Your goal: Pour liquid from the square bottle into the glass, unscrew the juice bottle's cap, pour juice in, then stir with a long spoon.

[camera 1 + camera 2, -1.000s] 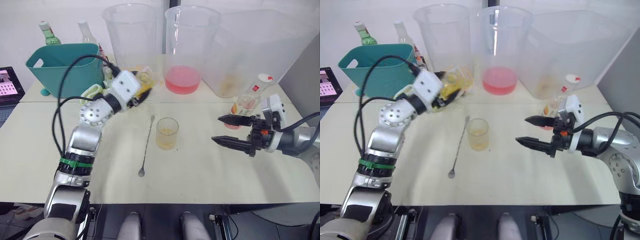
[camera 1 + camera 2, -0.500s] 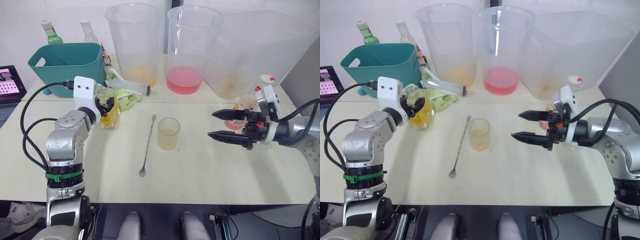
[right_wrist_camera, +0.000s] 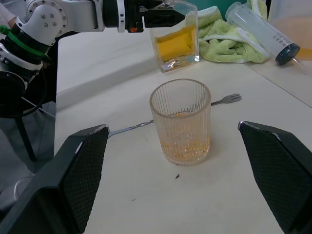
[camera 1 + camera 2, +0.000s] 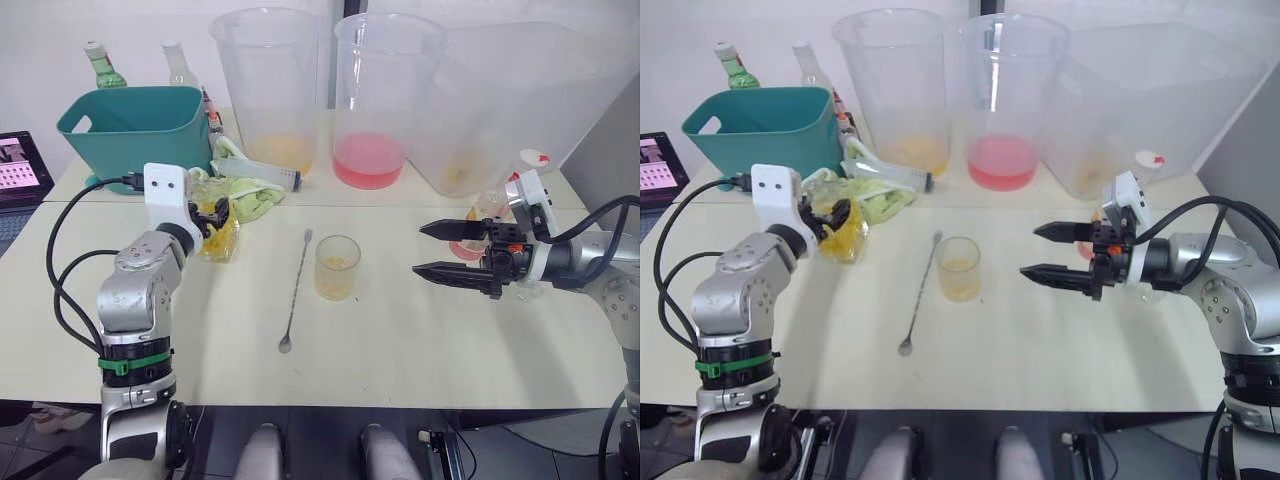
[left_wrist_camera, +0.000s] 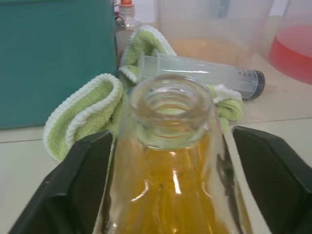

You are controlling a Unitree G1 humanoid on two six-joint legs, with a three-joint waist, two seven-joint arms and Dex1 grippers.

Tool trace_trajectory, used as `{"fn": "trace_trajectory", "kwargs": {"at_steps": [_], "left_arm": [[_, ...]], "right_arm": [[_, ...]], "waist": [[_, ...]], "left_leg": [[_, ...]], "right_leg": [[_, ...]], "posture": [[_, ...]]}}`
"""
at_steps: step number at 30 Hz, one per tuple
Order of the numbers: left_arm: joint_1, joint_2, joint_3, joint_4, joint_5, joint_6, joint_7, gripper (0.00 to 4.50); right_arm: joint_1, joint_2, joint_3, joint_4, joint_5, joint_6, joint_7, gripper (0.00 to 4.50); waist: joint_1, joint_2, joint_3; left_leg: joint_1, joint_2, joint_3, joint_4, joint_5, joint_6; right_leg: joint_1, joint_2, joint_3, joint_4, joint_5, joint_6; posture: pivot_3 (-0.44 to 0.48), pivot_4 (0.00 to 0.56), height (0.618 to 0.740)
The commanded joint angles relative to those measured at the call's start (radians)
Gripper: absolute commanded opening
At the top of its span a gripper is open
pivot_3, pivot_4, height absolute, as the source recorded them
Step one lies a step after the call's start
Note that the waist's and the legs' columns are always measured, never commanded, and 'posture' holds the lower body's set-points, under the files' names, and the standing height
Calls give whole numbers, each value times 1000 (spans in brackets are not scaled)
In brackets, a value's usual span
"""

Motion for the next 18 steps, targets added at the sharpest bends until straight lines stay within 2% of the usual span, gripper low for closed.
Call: {"fn": "trace_trajectory", "kwargs": {"at_steps": [1, 8, 12, 15, 18], "left_arm": [[-18, 37, 21, -21, -6, -51, -1, 4483], [-68, 83, 16, -62, -6, -229, -24, 4483], [-120, 129, 4, -49, -1, -271, -36, 4483], [-182, 169, 0, -61, -104, -241, -156, 4483], [-170, 214, -12, -115, -216, -205, -303, 4483]], "right_arm": [[-6, -3, -23, -14, 0, -15, 6, 4500], [-17, 4, -19, -2, -6, -15, 9, 4500], [-32, 2, -18, 8, -11, -15, 17, 4500], [-40, -4, -27, 7, -4, -8, 21, 4500], [-37, -5, -36, -2, 1, -2, 19, 4500]], "waist": [[0, 0, 0], [1, 0, 0], [2, 0, 0], [0, 0, 0], [-2, 0, 0]], "left_leg": [[0, 0, 0, 0, 0, 0], [0, 0, 0, 0, 0, 0], [0, 0, 0, 0, 0, 0], [0, 0, 0, 0, 0, 0], [0, 0, 0, 0, 0, 0]], "right_leg": [[0, 0, 0, 0, 0, 0], [0, 0, 0, 0, 0, 0], [0, 0, 0, -1, 0, 0], [0, 0, 0, 0, 0, 0], [1, 0, 0, -1, 0, 0]], "posture": [[0, 150, 733], [0, 150, 733], [0, 150, 733], [0, 150, 733], [0, 150, 733]]}}
